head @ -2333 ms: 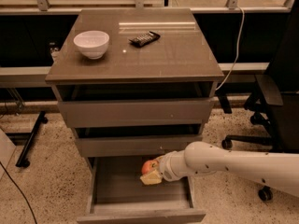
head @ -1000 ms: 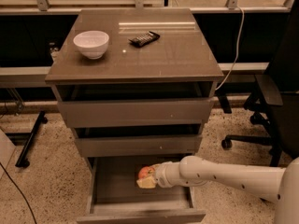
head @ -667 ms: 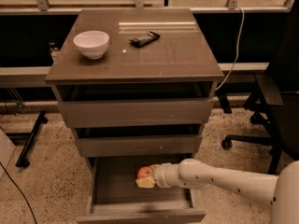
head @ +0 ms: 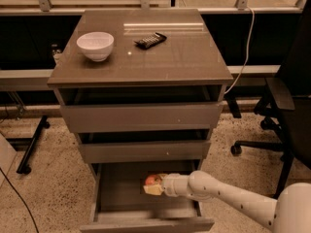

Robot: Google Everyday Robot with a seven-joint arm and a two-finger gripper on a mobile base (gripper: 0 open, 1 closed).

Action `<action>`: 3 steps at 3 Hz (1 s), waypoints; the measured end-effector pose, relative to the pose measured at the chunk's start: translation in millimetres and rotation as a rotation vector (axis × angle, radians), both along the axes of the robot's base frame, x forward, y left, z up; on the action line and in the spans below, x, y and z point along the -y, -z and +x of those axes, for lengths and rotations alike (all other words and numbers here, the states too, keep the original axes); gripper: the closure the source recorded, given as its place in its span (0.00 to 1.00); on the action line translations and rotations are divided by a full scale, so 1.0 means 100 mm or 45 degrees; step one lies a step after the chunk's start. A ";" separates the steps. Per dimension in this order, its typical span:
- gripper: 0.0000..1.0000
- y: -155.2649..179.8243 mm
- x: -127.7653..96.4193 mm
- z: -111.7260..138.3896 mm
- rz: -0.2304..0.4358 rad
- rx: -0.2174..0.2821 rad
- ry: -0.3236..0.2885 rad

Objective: Place apple into bottom drawer

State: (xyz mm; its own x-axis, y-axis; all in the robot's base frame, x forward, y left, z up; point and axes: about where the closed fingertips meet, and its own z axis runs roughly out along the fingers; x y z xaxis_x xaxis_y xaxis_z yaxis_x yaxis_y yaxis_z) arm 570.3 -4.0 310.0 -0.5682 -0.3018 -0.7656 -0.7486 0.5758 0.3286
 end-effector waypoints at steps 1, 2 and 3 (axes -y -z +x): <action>1.00 0.23 0.09 0.12 0.085 -0.068 0.047; 1.00 0.22 0.09 0.13 0.085 -0.066 0.048; 1.00 0.47 0.10 0.14 0.042 -0.078 0.084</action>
Offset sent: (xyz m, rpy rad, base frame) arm 0.0082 -0.0069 -0.0196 0.0578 0.0468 -0.0315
